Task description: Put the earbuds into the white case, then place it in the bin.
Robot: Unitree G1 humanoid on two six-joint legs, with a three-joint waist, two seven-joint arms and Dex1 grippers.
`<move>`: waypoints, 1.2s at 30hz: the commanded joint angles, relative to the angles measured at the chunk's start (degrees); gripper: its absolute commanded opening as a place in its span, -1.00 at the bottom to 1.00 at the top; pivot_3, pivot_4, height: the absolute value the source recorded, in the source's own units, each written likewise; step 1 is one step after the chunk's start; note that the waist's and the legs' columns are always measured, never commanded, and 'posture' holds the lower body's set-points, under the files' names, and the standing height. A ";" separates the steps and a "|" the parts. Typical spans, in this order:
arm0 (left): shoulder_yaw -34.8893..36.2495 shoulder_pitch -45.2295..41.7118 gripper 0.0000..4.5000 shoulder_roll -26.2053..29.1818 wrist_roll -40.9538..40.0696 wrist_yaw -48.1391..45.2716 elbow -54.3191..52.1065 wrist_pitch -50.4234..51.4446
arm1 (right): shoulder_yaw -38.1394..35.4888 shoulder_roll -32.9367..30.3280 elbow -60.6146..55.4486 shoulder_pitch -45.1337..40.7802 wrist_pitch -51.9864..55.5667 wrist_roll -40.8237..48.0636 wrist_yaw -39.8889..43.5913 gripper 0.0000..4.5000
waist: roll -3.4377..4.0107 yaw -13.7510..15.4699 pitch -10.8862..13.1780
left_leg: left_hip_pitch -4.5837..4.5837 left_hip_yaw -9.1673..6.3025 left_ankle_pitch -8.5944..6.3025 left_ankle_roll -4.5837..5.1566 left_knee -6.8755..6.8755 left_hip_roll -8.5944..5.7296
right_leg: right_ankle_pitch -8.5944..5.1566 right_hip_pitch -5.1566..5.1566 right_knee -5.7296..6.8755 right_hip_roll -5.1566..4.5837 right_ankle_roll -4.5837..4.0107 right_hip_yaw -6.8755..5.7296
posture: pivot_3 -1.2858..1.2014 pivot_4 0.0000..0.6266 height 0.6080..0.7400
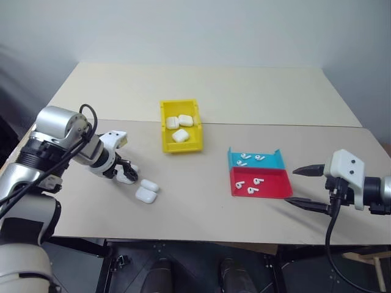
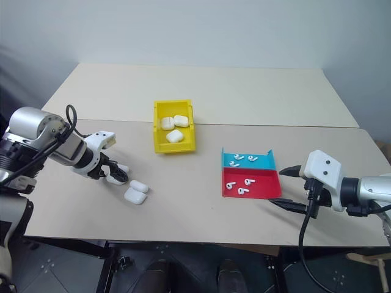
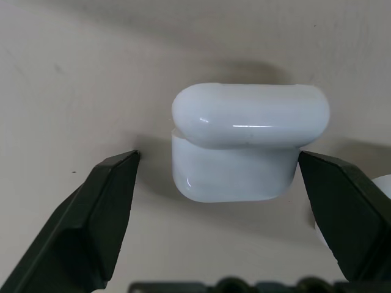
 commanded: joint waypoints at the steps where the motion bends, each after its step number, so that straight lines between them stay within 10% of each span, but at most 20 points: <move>1: 0.24 -0.66 0.46 -0.56 0.92 -1.01 -0.32 0.18 | -2.12 -0.17 -1.53 -0.26 0.53 0.60 -0.30 1.00 | 0.00 0.00 0.00 | -0.01 0.00 0.00 0.00 0.00 0.00 | 0.00 0.01 -0.02 0.00 0.00 0.00 | 0.03 -0.52 1.00; 3: 0.09 -0.68 0.22 -0.36 1.15 -1.46 -0.87 0.18 | -2.19 -0.14 -1.52 -0.21 0.57 0.52 -0.41 1.00 | 0.00 0.03 0.00 | -0.03 0.00 0.00 0.00 0.00 -0.01 | 0.00 0.00 -0.04 -0.01 0.00 0.00 | 0.03 -0.52 1.00; 15: 5.40 -2.87 0.22 3.73 4.45 -2.67 -11.45 0.18 | -1.70 -0.02 -0.47 -1.85 0.03 -0.20 -1.01 1.00 | -0.10 -0.14 0.04 | -0.16 -0.02 0.00 0.00 0.00 -0.01 | 0.00 -0.09 -0.06 -0.01 0.01 -0.01 | 0.03 -0.52 1.00; 24: 32.94 13.28 0.22 9.54 -3.27 -14.83 -42.03 -10.82 | -0.22 -4.35 1.69 -7.92 0.43 0.58 4.02 1.00 | 0.15 -0.87 -0.06 | -0.07 0.13 0.00 -0.01 -0.03 0.02 | -0.01 -0.11 -0.08 -0.06 0.02 0.12 | 0.03 -0.52 1.00; 29: 43.04 35.04 0.22 -7.56 3.16 -16.97 -55.94 -41.54 | 9.23 -10.54 3.33 -20.50 2.93 -0.05 10.59 1.00 | 0.26 -0.32 -0.13 | 0.13 0.11 0.02 -0.03 0.00 0.05 | 0.04 0.10 -0.07 -0.03 -0.02 0.05 | 0.03 -0.52 1.00; 36: 36.44 47.69 0.22 -25.76 6.54 -32.33 -52.03 -68.97 | 26.47 -10.15 0.27 -36.17 7.72 -6.57 14.83 1.00 | 0.10 0.01 -0.15 | -0.02 0.15 0.01 -0.03 0.02 0.05 | 0.06 0.01 -0.16 -0.05 -0.03 0.06 | 0.03 -0.52 1.00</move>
